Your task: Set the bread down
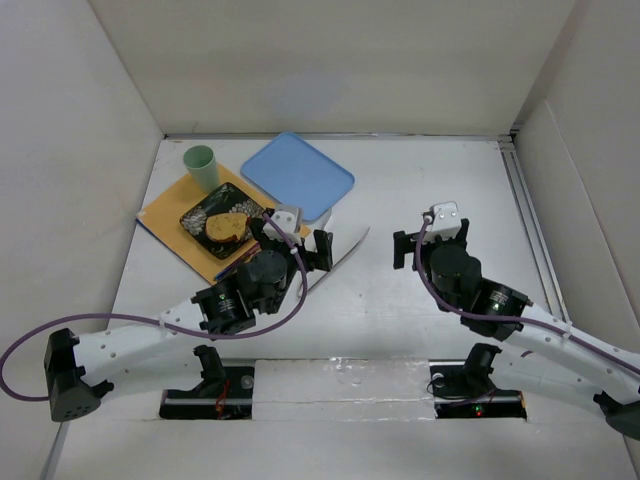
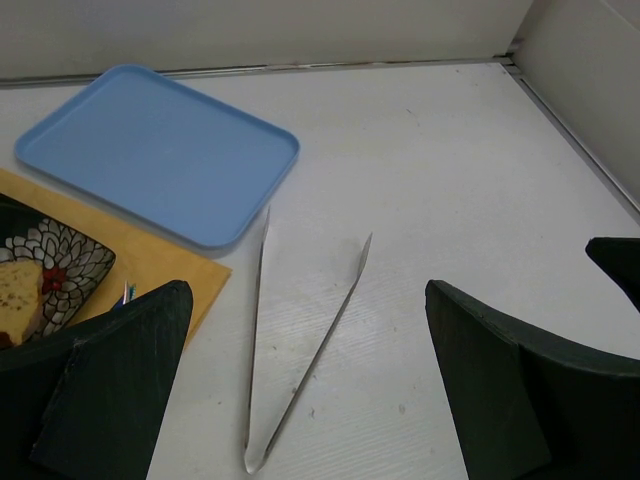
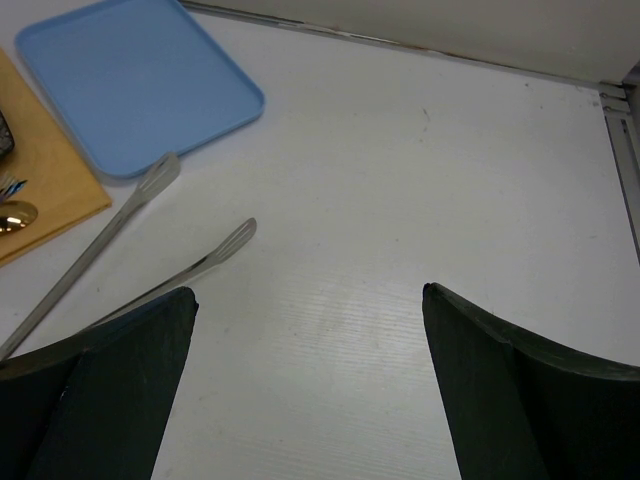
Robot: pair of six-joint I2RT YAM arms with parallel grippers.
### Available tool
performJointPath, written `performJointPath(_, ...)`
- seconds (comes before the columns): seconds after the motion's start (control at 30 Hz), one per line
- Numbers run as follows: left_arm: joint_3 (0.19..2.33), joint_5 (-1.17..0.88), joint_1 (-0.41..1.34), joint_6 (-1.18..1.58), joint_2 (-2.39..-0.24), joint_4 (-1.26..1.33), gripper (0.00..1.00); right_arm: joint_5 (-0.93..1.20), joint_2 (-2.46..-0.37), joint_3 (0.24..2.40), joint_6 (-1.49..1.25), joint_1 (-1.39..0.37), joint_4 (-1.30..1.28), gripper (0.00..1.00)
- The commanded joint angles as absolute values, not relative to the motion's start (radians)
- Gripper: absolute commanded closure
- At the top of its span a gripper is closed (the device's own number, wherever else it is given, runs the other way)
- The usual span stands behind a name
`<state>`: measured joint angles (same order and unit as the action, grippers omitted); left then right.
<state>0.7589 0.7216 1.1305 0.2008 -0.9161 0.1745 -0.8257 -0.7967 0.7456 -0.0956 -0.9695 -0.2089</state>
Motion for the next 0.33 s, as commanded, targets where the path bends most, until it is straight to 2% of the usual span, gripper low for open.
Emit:
performJointPath(0.0, 0.758, 0.747, 1.131, 0.213, -0.907, 0.196, 0.01, -0.822, -0.785, 0.796, -0.086, -0.965, -0.169, 0.00)
performJointPath(0.3, 0.756, 0.762, 1.131, 0.209, -0.907, 0.193, 0.01, -0.818, -0.778, 0.798, -0.083, -0.965, -0.172, 0.00)
